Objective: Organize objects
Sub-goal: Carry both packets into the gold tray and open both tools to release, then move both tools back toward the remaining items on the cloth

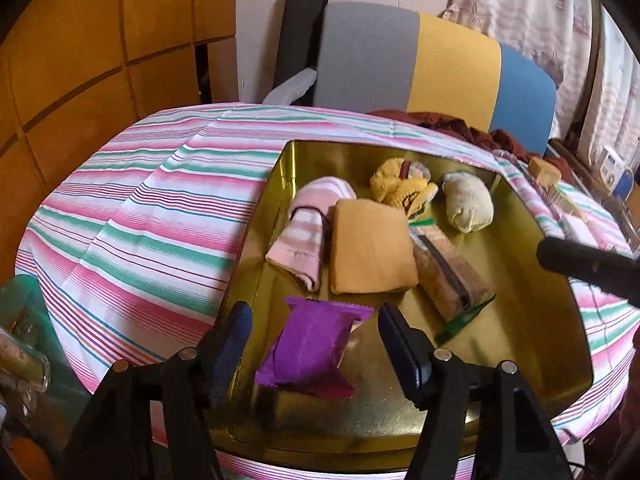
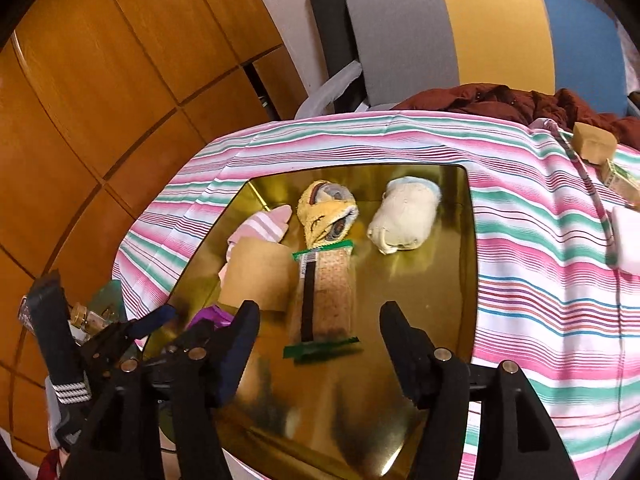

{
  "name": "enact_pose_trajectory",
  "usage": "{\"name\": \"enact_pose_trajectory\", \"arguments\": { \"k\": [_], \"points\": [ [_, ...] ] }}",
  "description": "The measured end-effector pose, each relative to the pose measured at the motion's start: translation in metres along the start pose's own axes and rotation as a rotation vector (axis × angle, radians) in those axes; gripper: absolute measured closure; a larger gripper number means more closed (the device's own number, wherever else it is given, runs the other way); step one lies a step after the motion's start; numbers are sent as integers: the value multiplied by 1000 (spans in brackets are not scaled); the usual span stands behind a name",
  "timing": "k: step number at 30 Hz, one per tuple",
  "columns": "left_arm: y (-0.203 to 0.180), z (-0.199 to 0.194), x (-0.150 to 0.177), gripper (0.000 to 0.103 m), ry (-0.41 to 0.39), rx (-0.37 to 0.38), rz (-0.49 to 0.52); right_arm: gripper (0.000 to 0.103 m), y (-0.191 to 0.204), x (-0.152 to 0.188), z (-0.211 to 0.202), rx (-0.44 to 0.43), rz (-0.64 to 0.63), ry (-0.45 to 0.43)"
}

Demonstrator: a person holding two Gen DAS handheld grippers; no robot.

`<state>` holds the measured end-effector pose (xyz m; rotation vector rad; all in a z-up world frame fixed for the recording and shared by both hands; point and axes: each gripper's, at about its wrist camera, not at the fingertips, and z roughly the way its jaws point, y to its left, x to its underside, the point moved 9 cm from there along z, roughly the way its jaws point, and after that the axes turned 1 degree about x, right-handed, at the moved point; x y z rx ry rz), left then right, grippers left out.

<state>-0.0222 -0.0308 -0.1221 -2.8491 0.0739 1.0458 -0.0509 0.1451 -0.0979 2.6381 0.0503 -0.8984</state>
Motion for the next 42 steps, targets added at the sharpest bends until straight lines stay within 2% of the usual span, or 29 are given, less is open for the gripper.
{"name": "enact_pose_trajectory", "arguments": {
  "k": [11,18,25,35,39,42],
  "points": [
    [-33,-25,-10,36,-101,129,1,38,-28,4,-25,61,-2,-25],
    [-68,-31,-10,36,-100,203,42,36,-68,10,-46,123,6,-32],
    [-104,-33,-7,36,-80,249,91,36,-142,20,-70,229,69,-32],
    [-168,-41,-9,36,-57,328,203,31,-279,23,-107,433,146,-19],
    [-198,-45,-10,36,-52,357,266,29,-327,21,-111,490,150,4],
    [-221,-45,-11,36,-31,384,299,29,-348,21,-107,496,146,13]
  ]
}}
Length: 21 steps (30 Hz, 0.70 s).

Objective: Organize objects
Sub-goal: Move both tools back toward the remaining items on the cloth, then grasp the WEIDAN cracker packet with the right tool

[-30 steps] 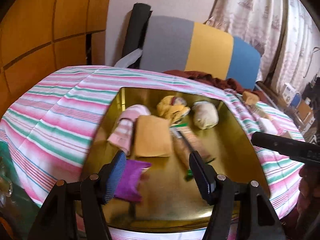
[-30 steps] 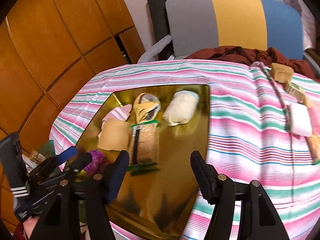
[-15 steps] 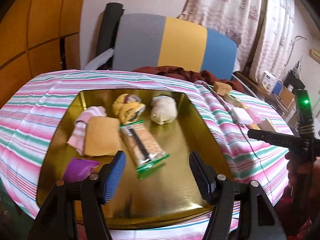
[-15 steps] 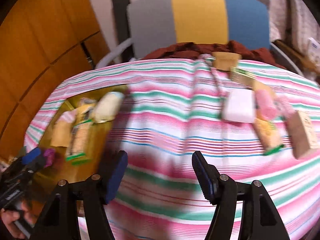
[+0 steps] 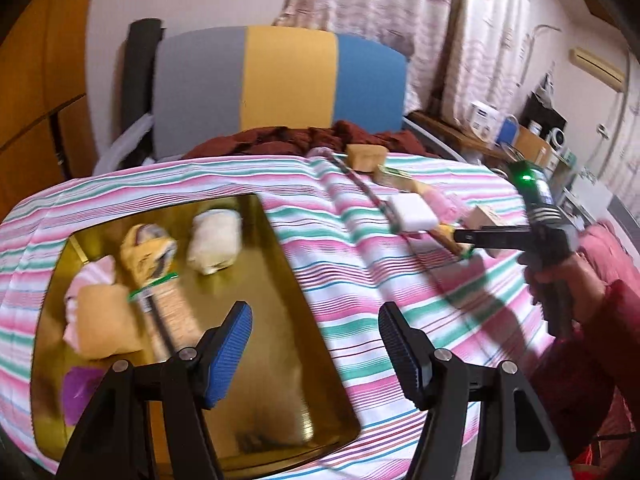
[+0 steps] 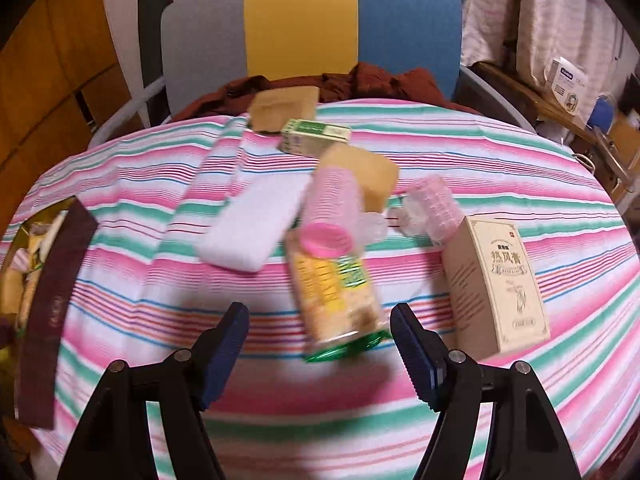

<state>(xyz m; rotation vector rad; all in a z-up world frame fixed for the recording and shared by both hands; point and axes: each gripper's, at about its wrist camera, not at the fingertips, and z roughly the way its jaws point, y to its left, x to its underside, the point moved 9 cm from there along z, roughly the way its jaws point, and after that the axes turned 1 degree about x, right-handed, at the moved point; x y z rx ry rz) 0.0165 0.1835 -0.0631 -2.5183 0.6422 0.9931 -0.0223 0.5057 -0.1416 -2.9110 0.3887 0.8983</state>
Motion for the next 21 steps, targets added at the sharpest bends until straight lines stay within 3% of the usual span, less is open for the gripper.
{"name": "enact_pose_trajectory", "arguments": {
  "k": [13,19,21],
  "points": [
    [-48,49,0,36,125,48,41,30,3,-5,34,-58,-9,34],
    [-67,65,-10,36,140,63,74,54,6,-3,42,-58,-3,54],
    [-73,73,-13,36,147,69,81,55,8,-3,40,-75,0,57]
  ]
}}
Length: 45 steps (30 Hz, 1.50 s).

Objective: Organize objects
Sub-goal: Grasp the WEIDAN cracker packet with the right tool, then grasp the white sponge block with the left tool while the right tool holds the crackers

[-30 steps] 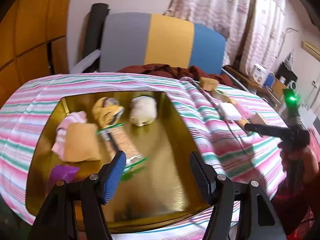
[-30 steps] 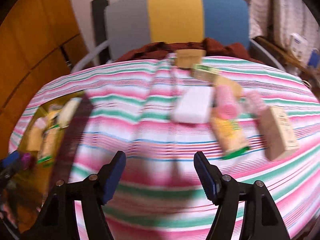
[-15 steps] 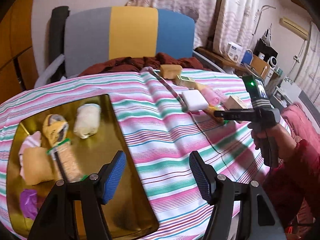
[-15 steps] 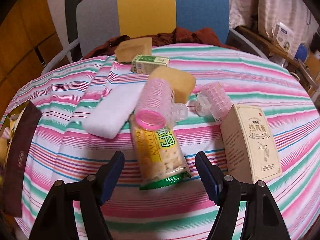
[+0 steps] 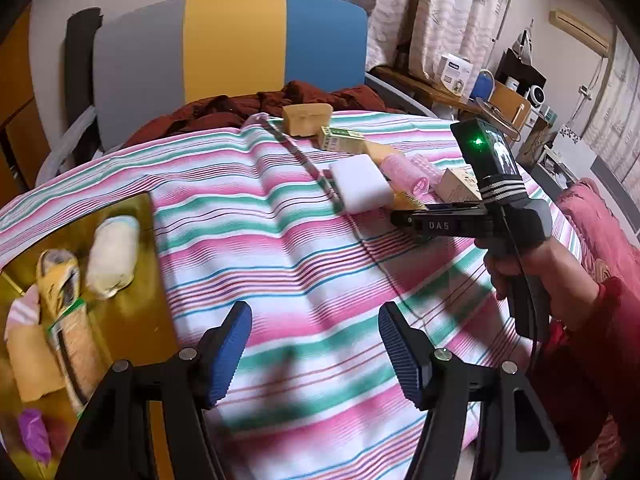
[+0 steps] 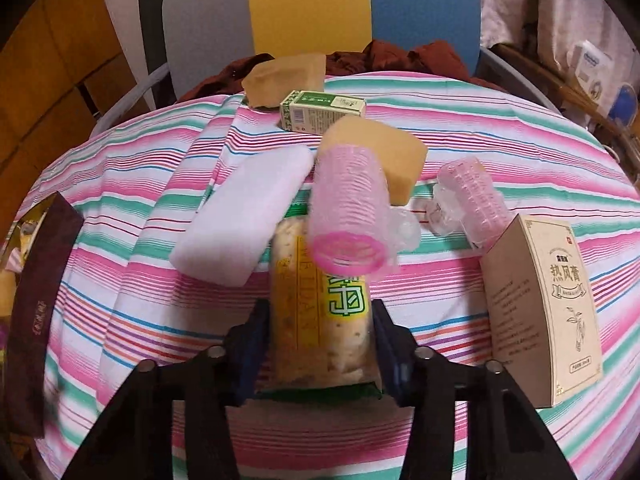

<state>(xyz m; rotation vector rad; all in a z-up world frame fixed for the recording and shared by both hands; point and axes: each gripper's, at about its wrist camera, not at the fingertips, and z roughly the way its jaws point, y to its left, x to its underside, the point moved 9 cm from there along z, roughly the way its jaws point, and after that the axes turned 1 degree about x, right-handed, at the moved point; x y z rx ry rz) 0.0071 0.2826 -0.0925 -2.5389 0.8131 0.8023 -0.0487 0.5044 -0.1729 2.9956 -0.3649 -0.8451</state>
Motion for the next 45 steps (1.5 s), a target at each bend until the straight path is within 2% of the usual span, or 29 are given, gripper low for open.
{"name": "enact_pose_trajectory", "arguments": {
  "k": [7,14,17,19,21,25,28,32,39,42,45],
  "points": [
    [-9,25,-12,36,38,26,-19,55,3,7,-4,-16,14,35],
    [-15,52,-24,36,69,16,-24,55,-6,28,-17,-23,95,111],
    [-22,63,-33,36,78,17,-23,55,-20,36,-25,-44,186,122],
    [-29,70,-41,36,76,19,-19,55,-36,38,-27,1,227,119],
    [-34,78,-50,36,74,17,-8,55,-47,38,-27,47,223,122],
    [-44,97,-64,36,85,17,6,55,-45,37,-24,44,214,130],
    [-46,115,-74,36,106,13,-11,55,-41,35,-23,25,207,129],
    [-46,138,-84,36,143,-2,-37,55,-30,36,-25,-64,213,125],
    [-51,161,-94,36,158,-22,18,55,-31,34,-22,-57,213,128],
    [-52,169,-94,36,172,-4,-7,55,-29,33,-22,-45,205,129],
    [-52,173,-94,36,164,-27,4,55,-29,33,-21,-33,202,131]
  ]
}}
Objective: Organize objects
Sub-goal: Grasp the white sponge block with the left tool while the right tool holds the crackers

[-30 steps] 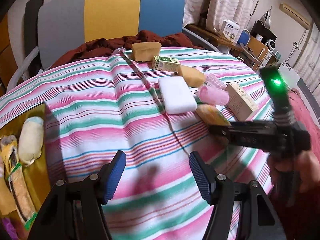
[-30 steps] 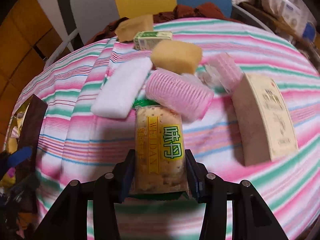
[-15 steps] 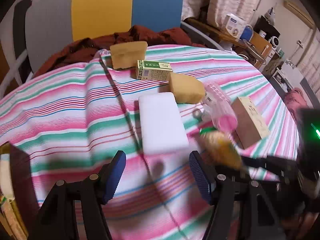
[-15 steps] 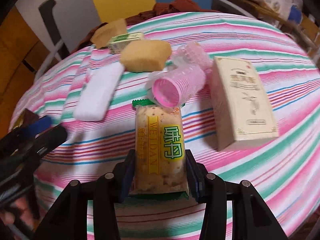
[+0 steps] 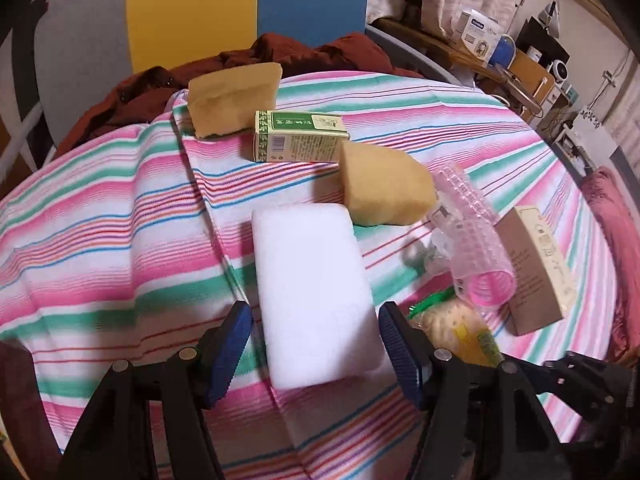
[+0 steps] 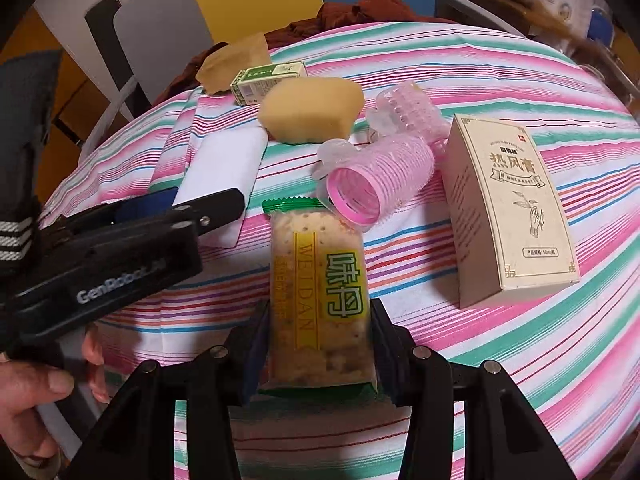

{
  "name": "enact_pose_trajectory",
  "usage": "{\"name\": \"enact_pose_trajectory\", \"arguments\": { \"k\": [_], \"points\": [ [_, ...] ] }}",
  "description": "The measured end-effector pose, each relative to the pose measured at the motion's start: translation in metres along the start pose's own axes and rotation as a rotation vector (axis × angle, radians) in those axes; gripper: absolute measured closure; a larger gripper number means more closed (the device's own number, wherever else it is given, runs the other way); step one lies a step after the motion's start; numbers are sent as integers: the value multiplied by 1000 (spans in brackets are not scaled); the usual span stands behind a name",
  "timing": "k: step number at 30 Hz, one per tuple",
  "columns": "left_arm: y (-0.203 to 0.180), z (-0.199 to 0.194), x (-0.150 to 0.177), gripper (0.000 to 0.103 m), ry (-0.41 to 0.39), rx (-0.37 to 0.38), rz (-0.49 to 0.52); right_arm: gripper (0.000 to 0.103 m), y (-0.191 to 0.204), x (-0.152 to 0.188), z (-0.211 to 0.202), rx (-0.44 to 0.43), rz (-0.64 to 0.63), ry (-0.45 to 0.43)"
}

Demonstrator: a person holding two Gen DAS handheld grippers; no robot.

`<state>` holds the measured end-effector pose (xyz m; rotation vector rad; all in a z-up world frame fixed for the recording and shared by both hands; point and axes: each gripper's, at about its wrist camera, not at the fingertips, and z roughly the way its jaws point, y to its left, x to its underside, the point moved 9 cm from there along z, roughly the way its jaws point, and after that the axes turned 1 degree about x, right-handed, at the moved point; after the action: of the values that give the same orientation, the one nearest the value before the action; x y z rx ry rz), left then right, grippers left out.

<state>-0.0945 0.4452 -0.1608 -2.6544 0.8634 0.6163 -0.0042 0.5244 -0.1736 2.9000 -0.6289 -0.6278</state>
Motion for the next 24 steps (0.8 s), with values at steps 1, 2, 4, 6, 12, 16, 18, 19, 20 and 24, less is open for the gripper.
{"name": "enact_pose_trajectory", "arguments": {
  "k": [1,2,4,6,12,16,18,19,20,24],
  "points": [
    [-1,1,-1,36,-5,-10,13,55,0,0,1,5,-2,-1],
    [-2,2,-1,36,-13,-19,31,55,-1,-1,1,19,-7,-2],
    [-4,0,1,36,-31,-36,68,55,0,-2,3,32,-18,-3],
    [-3,-2,2,38,-51,-35,85,55,-1,-2,4,36,-20,-3],
    [-3,-13,11,44,-120,-16,143,54,1,-4,6,34,-16,-7],
    [1,-21,20,45,-166,-20,141,54,0,-3,5,27,-7,-7],
    [2,-22,24,45,-187,-20,132,54,0,-3,5,32,-9,-12],
    [4,-25,28,45,-200,-19,128,55,0,-4,5,34,-10,-15],
    [4,-24,28,45,-205,-19,125,55,0,-5,5,37,-12,-19],
    [5,-30,32,47,-198,-15,110,55,0,-7,4,33,-5,-28]
  ]
}}
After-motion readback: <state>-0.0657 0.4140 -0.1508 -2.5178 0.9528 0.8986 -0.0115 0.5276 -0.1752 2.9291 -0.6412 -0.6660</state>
